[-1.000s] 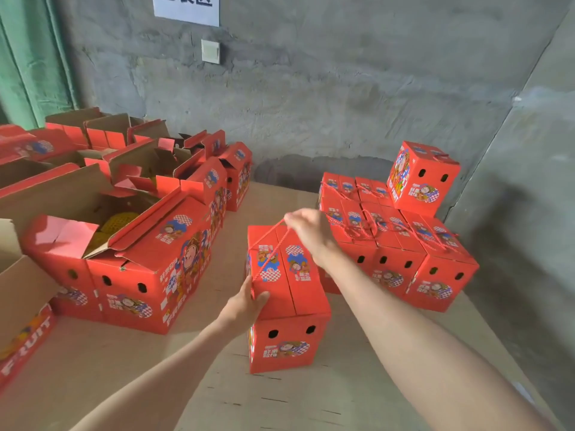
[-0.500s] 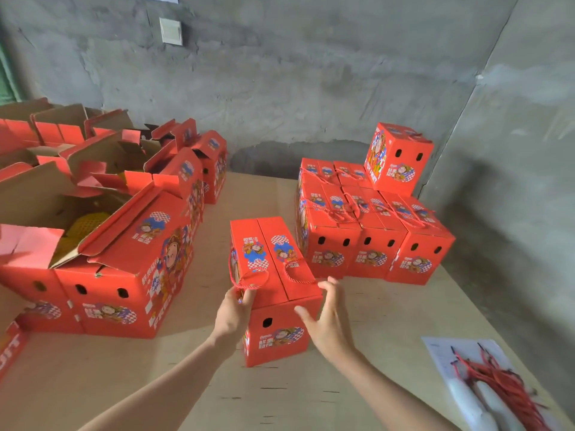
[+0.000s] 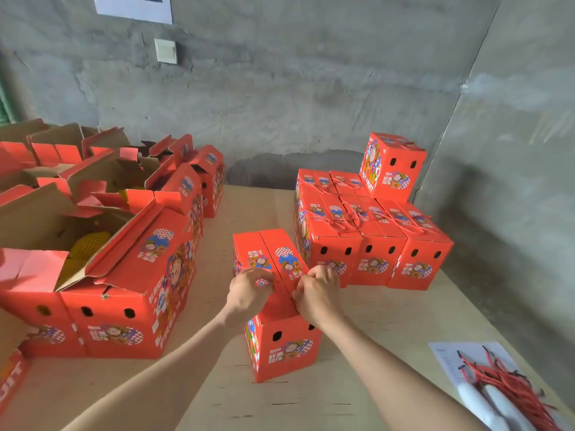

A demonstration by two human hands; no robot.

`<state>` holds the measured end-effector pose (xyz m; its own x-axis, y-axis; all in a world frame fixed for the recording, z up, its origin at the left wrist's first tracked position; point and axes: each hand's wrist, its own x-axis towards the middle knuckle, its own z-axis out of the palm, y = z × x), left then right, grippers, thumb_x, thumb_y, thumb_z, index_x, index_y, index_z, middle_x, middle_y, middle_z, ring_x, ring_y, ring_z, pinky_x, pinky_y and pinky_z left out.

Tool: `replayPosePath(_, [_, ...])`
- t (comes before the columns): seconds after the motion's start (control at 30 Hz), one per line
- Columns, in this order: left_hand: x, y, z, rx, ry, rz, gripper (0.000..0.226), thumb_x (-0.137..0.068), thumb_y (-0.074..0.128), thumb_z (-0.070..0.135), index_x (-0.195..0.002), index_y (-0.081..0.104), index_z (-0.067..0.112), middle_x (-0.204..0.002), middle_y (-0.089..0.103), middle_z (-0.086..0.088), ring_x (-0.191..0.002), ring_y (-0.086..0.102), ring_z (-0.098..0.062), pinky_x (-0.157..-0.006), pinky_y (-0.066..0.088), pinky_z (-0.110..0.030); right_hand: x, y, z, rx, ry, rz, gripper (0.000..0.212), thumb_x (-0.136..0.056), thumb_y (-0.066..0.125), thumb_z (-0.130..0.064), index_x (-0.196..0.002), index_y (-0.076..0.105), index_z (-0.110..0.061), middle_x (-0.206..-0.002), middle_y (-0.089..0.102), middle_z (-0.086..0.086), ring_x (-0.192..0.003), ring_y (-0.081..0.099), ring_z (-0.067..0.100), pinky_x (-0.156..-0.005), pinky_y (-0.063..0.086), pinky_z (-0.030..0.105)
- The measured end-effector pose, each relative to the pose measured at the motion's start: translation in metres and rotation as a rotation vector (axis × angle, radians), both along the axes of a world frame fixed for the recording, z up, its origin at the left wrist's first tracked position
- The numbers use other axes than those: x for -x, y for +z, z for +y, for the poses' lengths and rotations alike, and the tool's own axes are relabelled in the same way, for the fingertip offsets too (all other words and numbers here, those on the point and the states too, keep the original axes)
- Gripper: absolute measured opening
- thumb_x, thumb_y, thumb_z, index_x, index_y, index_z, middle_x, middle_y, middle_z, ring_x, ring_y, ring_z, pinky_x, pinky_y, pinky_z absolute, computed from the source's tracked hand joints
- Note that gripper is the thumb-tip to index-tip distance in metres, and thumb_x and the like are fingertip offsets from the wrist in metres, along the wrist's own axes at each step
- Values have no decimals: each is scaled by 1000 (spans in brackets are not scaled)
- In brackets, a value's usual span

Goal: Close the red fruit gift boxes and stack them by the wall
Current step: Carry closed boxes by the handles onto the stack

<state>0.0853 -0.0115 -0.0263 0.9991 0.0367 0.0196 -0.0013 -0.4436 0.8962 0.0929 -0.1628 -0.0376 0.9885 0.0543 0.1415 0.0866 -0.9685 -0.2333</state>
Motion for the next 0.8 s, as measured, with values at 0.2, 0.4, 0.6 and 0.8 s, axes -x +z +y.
replayPosePath(0.2, [-7, 39, 4, 219, -150, 55, 34, -78, 40, -17, -68, 59, 9, -63, 58, -2, -61, 44, -10, -56, 30, -23, -9, 42, 31, -1080, -220, 229, 23, -100, 42, -17, -86, 58, -9, -62, 58, -8, -69, 58, 12, -69, 41, 23])
replayPosePath(0.4, [-3, 43, 4, 53, -242, -219, 26, -74, 60, -9, -63, 59, 15, -48, 56, 13, -44, 49, 5, -50, 37, -16, -3, 56, 44, -1425, -86, 405, 33, -97, 52, -32, -73, 62, -11, -66, 60, 2, -56, 52, 17, -58, 45, 24])
replayPosePath(0.6, [13, 12, 19, 310, -206, -17, 11, -71, 71, 23, -80, 75, 28, -103, 71, 4, -100, 60, -9, -96, 43, -29, 10, 87, 26, -647, 19, 521, 26, -88, 66, -22, -66, 61, -8, -50, 55, 2, -52, 54, 10, -62, 37, 21])
replayPosePath(0.8, [41, -36, 25, 399, -173, 175, 58, -93, 54, 43, -145, 29, 36, -132, 52, 15, -117, 52, -12, -96, 43, -38, -18, 129, 50, -992, -73, 329, 27, -92, 54, -6, -65, 51, -8, -41, 45, -2, -30, 41, 6, -35, 31, 15])
